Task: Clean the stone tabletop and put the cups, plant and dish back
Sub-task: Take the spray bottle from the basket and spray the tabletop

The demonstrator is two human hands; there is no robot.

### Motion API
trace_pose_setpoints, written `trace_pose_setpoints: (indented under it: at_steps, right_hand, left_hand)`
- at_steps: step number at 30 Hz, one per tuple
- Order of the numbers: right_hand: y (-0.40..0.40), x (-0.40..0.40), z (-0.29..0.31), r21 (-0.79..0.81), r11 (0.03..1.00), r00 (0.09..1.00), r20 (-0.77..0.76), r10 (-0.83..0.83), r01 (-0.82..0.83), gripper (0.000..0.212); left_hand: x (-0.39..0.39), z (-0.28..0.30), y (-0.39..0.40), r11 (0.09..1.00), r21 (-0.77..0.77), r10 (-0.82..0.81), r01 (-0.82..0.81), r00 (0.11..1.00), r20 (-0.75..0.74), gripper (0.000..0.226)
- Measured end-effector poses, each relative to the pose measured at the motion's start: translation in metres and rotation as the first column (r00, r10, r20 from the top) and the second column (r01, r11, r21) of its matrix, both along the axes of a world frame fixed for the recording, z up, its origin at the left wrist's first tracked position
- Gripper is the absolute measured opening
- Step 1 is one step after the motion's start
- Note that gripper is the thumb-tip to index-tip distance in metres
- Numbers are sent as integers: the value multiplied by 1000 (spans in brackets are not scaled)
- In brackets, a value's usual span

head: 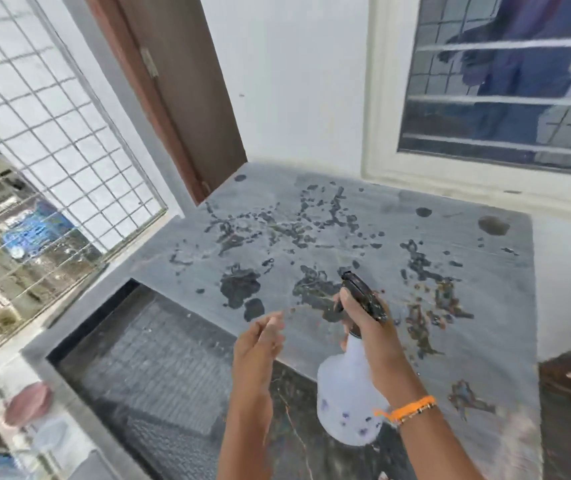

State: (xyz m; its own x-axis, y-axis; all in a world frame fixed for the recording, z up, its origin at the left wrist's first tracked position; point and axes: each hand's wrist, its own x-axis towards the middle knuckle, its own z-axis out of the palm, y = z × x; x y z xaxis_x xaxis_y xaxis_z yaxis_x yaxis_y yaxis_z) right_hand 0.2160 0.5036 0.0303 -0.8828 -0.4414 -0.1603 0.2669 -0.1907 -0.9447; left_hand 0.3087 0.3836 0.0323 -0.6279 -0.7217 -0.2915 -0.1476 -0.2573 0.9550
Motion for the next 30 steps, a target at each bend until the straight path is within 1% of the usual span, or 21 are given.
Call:
trace_pose_setpoints:
  at_steps: [2, 3, 5, 7, 10, 12, 16, 19, 21, 25, 28, 30]
  right_hand:
    - [-27, -7, -3, 13, 999, 999, 32, 33, -34, 35]
    - [-40, -12, -5, 12, 999, 998, 46, 34, -35, 36]
    - [-66, -30, -9, -15, 999, 993, 102, 52, -51, 36]
    - [-88, -50, -11, -57, 994, 983, 148, 105, -97, 38]
    - [-117, -83, -13, -62, 989, 972, 188, 142, -133, 32]
    - [-132, -100, -16, -12, 992, 970, 212, 122, -122, 31]
    - [-148, -121, -28, 99, 991, 970, 235, 61, -86, 36]
    - [-167, -141, -39, 138, 977, 950, 291, 115, -161, 37]
    - [-186, -154, -42, 169, 966, 947, 291, 139, -194, 36]
    - [-234, -174, -43, 198, 971, 957, 279, 75, -134, 36]
    - [-272, -187, -42, 202, 979, 956, 287, -53, -6, 35]
    - [-292, -194, -45, 216, 975, 933, 335, -130, 58, 34]
  left_hand:
    - [-6, -2, -16, 1000, 20, -4, 3, 1000, 20, 13]
    - [-12, -2, -24, 1000, 28, -10, 9, 1000, 28, 12]
    - [-29, -1, -42, 1000, 21, -14, 13, 1000, 24, 13]
    - [-47, 0, -59, 1000, -6, -24, 25, 999, 42, 14]
    - [-74, -1, -89, 998, 0, -59, 59, 996, 62, 15]
    - [-90, -5, -108, 999, 29, -40, 38, 995, 90, 16]
    - [-114, -11, -137, 994, 109, -1, -10, 995, 99, 16]
    - [-133, -21, -169, 992, 124, -17, 0, 991, 133, 16]
    - [-145, -26, -192, 992, 124, -30, 13, 989, 142, 17]
    - [-170, -28, -240, 989, 113, -116, 101, 984, 135, 17]
    - [-197, -26, -276, 972, 102, -226, 212, 963, 149, 16]
    - [-212, -30, -297, 959, 101, -278, 264, 944, 178, 18]
